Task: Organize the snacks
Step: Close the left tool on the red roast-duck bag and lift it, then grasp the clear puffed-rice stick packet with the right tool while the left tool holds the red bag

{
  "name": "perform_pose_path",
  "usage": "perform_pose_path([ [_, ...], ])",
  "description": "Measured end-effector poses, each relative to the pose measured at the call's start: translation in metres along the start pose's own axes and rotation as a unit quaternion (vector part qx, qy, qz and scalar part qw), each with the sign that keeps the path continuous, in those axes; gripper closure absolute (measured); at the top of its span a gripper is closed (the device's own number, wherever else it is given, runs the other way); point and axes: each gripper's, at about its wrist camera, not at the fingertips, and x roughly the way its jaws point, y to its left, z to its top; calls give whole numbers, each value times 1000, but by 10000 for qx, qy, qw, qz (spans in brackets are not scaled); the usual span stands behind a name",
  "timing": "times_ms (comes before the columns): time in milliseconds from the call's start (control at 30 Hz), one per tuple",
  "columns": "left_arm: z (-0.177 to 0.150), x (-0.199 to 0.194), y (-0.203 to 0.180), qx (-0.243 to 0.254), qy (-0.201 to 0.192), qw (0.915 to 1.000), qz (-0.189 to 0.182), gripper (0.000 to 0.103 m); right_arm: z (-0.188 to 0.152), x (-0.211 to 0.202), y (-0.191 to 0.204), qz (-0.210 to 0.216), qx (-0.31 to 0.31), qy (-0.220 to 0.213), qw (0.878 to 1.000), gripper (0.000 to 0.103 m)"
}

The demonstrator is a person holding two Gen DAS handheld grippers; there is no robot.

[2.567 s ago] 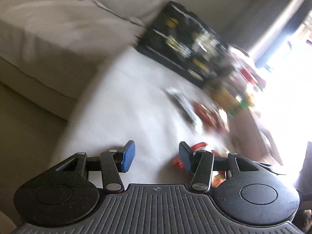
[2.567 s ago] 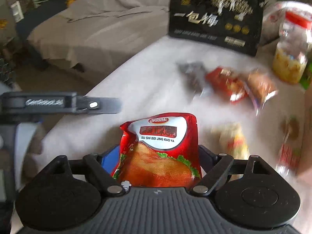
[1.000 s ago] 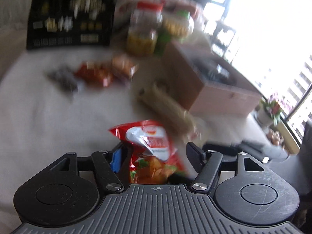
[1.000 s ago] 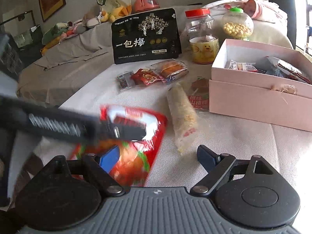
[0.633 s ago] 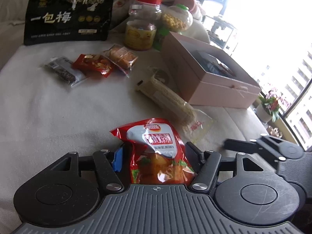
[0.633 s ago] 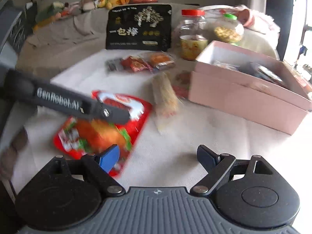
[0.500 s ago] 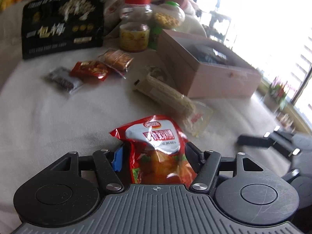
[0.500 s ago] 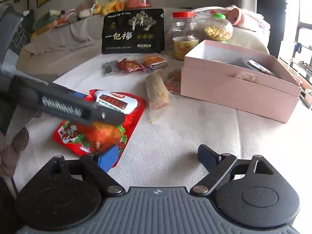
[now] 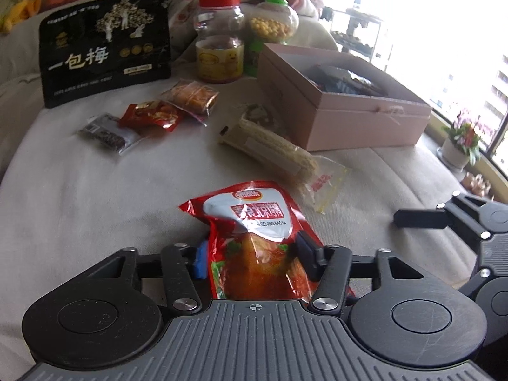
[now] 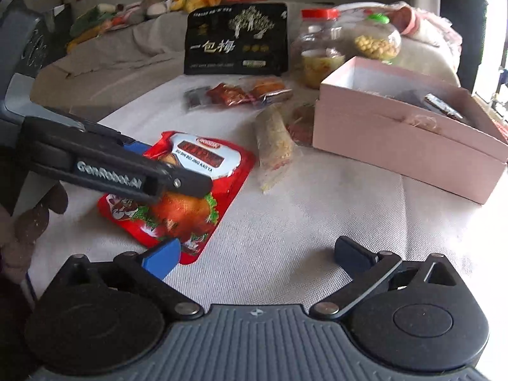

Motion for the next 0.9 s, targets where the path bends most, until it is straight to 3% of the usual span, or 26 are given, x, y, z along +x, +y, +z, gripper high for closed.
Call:
perform_pose_path([
  [167,-8,-14,25,-665,-115,9971,-350,56,6,1,-2,84,16,292,9995,0],
  [300,-14,-29,47,-949,-228,9949,-244,57,14,7,6,-3,-290,484,9984,0],
  [367,-17,-40,60,-1074,-356,9935,-128,59,27,12,4,-33,-146,488,9987,5],
  [500,-18,-49,83,-1389,-396,9895,-58,61,58,20,6,-315,-78,44,9995,11],
  [667,-23,-42,92,-1710,-77,9845,-388,60,85,49,15,-809,-324,-162,9961,25],
  [700,-24,-42,91,-1678,-79,9849,-419,60,87,57,17,-883,-378,-103,9953,32],
  [767,-25,-43,91,-1645,-73,9853,-455,60,89,67,19,-817,-363,120,9959,42],
  [833,-29,-44,92,-1668,-116,9847,-494,60,88,69,16,-408,-102,373,9984,44],
  [900,-32,-43,90,-1635,-167,9851,-509,60,87,58,17,-179,-37,273,9995,44],
])
